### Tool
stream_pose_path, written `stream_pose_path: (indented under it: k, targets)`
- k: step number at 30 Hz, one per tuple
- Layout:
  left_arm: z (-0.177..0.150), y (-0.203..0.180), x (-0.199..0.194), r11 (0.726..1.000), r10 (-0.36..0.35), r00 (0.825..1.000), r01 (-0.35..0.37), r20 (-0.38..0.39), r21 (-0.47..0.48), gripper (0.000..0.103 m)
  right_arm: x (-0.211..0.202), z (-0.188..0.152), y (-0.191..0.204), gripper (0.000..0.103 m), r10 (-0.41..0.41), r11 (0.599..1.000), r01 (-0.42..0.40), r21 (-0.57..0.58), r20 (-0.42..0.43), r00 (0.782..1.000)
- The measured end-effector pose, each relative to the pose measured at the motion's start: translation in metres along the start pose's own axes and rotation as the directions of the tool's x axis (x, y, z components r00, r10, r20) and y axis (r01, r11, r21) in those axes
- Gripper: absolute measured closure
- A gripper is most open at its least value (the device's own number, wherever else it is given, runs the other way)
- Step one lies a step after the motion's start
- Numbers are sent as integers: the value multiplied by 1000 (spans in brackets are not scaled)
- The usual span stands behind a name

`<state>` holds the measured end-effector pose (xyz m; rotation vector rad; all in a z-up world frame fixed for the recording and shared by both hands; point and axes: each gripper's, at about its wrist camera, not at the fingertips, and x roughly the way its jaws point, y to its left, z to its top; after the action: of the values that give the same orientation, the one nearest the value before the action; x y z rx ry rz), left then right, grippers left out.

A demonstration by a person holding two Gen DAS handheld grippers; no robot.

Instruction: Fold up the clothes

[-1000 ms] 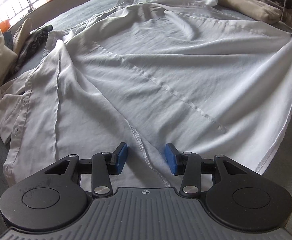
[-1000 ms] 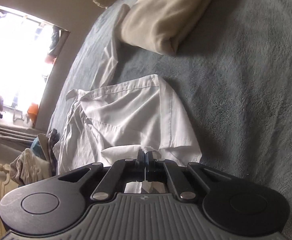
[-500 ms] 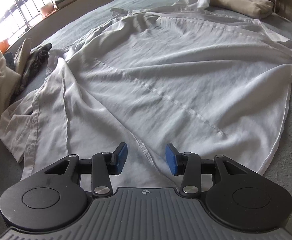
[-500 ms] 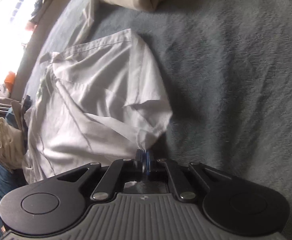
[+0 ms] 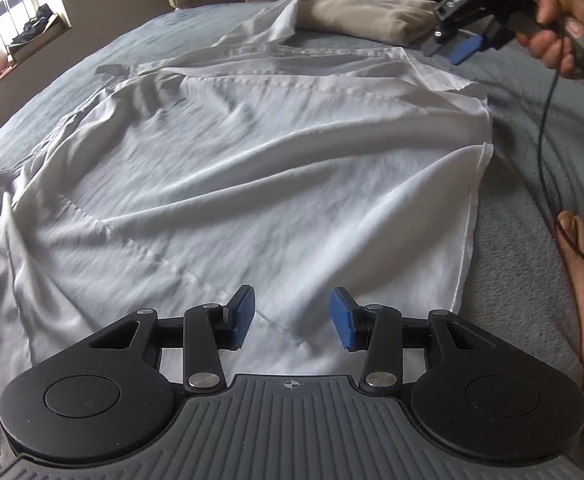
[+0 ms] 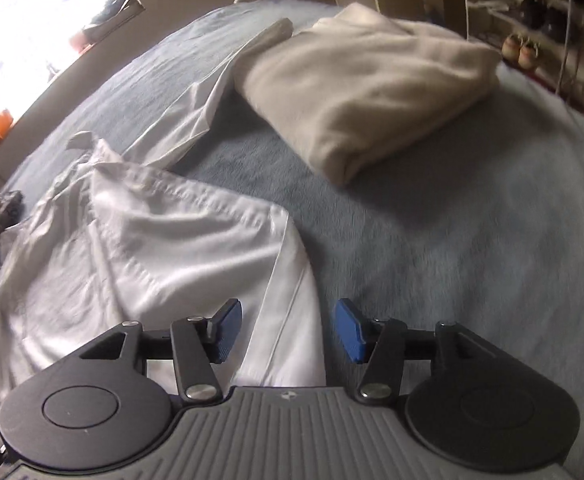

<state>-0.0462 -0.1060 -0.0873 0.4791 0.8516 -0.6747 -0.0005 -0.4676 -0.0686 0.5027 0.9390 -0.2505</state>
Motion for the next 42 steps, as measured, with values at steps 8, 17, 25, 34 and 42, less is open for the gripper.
stream_pose_path:
  k: [8,17,25,34,42]
  targets:
    - [-8,-12,7,998,-60,997,59,-55,-18,61,36,11,2,97,-4,998,4,-65,-4,1000]
    - [-7,-12,12,997,-77,993,75,-88,-27,60,-14,38,-11,100,-40,998,48,-32,219,975]
    - [-11,-15,13,998,-70,992,69,-102,-13,60,8,56,-43,100,-211,977,207,42,252,944]
    - [-12,-17,14,998,-68,992,67,-110,-14,60,7,66,-74,76,-334,941,310,134,234,913]
    - [-10,-18,16,997,-75,989,74,-124,-12,59,-39,42,-39,74,72,987,-54,-149,120,990]
